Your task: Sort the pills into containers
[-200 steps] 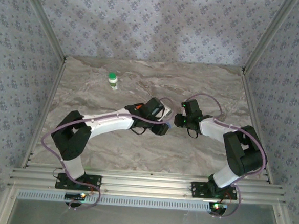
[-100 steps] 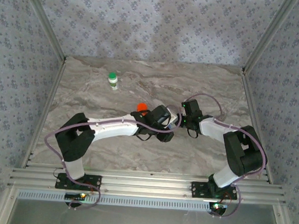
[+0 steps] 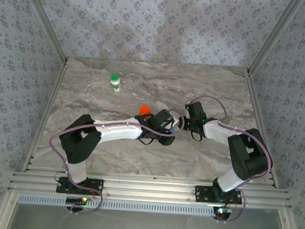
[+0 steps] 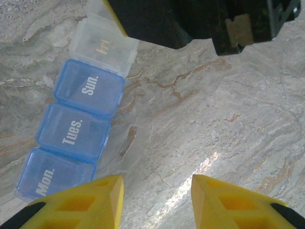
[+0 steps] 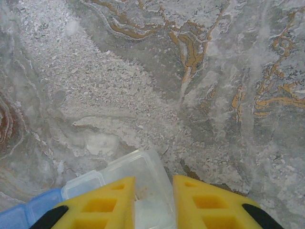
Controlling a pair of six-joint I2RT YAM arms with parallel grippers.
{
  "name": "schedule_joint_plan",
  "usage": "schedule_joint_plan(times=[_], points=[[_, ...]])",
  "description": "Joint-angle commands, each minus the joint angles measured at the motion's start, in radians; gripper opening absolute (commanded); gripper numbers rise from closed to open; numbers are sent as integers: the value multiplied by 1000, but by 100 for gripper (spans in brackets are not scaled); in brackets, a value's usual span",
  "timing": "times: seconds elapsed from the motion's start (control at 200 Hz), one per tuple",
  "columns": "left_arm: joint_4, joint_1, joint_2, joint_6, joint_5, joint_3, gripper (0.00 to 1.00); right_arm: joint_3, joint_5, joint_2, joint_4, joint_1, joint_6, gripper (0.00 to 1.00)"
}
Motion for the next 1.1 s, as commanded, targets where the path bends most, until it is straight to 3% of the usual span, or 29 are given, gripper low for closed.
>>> schedule_joint_plan(times=[0.0,0.745,1.094], points=[[7,-1,31,14,-19,-4,42,-47,78,42,-144,-15,-11,26],[-17,2,24,80,-231,50,42,-41,75,50,-149,-14,-13,26],[-19,22,57,64,-259,82,41,-37,77,55,-152,-13,-14,26]])
